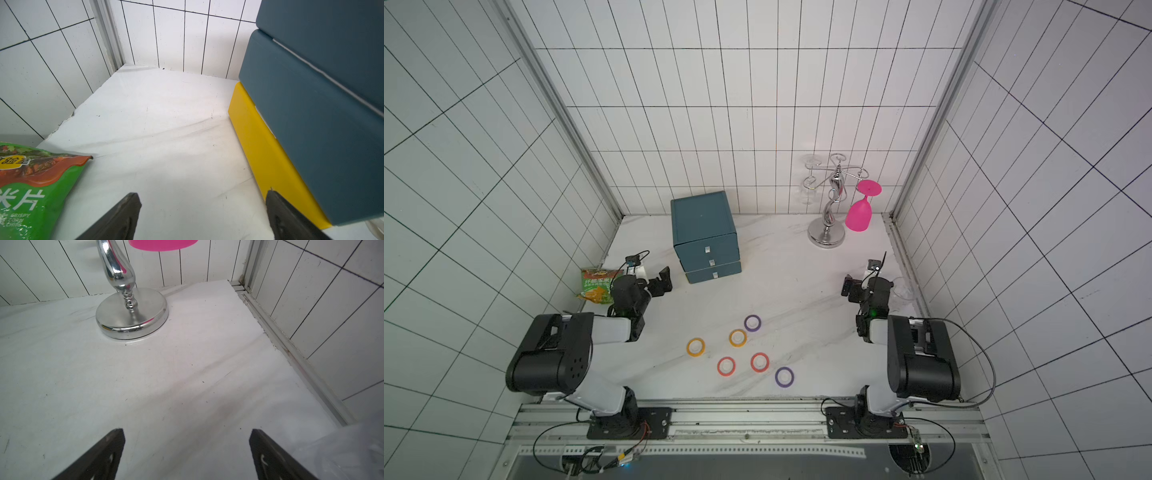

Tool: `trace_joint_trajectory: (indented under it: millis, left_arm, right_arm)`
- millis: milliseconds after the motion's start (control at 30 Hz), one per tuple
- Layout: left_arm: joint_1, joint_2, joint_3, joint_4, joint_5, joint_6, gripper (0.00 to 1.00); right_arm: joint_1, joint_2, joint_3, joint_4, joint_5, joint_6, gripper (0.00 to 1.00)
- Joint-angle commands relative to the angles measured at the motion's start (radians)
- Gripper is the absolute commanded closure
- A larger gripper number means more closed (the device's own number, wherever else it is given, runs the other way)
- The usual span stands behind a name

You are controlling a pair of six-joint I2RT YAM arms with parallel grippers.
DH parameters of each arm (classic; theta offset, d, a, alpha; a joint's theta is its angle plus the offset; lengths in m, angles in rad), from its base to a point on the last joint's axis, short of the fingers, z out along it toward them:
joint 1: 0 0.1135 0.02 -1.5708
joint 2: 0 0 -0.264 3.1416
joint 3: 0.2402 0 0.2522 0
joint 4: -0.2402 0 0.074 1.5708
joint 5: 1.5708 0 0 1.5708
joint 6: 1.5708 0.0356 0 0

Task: Place the transparent tape into the drawer according to color
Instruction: Move the storage box to the center of the board.

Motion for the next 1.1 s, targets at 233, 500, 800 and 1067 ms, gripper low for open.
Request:
trace_joint_trajectory:
  millis: [233, 500, 800, 1067]
  left_arm:
    - [-0.019, -0.018, 0.022, -0.021, -0.054, 0.017, 0.02]
    - [-0.024, -0.020, 0.021, -0.015, -0.071, 0.015, 0.02]
    - [-0.036, -0.204, 0.229, -0.474, -0.186, -0.057, 0.02]
    - [0.000, -0.236, 0.466, -0.689, -0.034, -0.146, 0.01]
  right_arm:
    - [-0.010, 0.009, 0.030, -0.002, -0.006, -0.004, 0.01]
    - [-0.011, 0.010, 0.030, -0.003, -0.006, -0.006, 0.01]
    - [0.132, -0.175, 0.180, -0.408, 0.178, -0.052, 0.01]
    - [0.204, -0.210, 0.456, -0.763, 0.068, 0.068, 0.01]
